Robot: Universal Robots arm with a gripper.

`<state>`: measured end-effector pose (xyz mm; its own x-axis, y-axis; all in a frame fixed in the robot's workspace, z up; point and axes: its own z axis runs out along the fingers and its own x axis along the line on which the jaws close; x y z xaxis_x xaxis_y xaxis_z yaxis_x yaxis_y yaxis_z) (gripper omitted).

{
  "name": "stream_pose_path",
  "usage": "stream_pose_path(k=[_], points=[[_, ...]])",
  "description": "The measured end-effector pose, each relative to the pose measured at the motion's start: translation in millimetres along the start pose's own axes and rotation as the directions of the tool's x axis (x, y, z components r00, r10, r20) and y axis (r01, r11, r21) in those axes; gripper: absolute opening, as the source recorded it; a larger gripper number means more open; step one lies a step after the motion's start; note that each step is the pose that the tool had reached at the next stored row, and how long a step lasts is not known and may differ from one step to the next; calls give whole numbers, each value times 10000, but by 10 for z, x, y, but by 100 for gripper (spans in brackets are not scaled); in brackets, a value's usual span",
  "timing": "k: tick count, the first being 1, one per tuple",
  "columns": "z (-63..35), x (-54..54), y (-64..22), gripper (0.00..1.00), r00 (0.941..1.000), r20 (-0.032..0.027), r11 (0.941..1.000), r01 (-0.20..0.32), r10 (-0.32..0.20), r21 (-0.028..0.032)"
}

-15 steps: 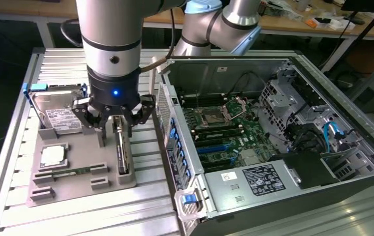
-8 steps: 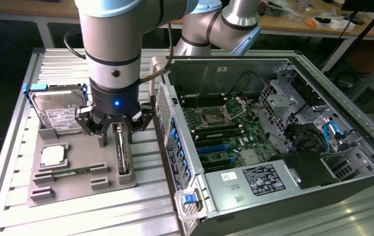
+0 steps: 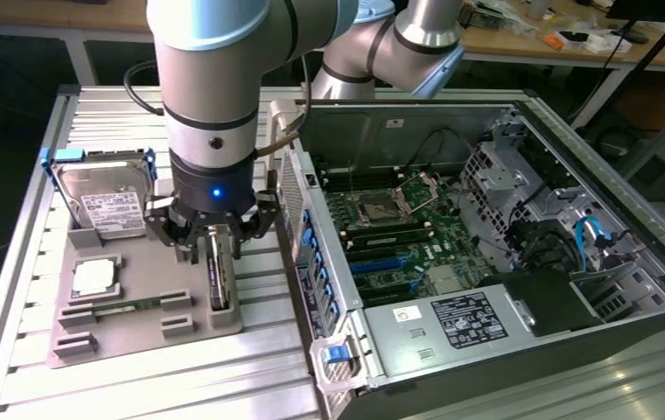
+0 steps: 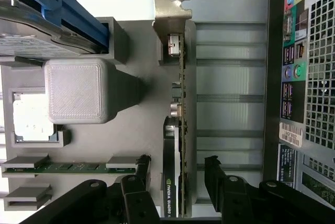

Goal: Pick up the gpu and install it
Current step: 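Pick up the gpu and move the gpu toward the slot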

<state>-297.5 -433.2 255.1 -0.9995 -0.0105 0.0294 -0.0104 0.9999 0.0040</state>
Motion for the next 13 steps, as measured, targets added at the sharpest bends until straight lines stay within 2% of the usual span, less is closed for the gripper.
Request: stream_pose_path(k=[13], points=[[0,0,0,54,10000,0,10000,0,0,0]])
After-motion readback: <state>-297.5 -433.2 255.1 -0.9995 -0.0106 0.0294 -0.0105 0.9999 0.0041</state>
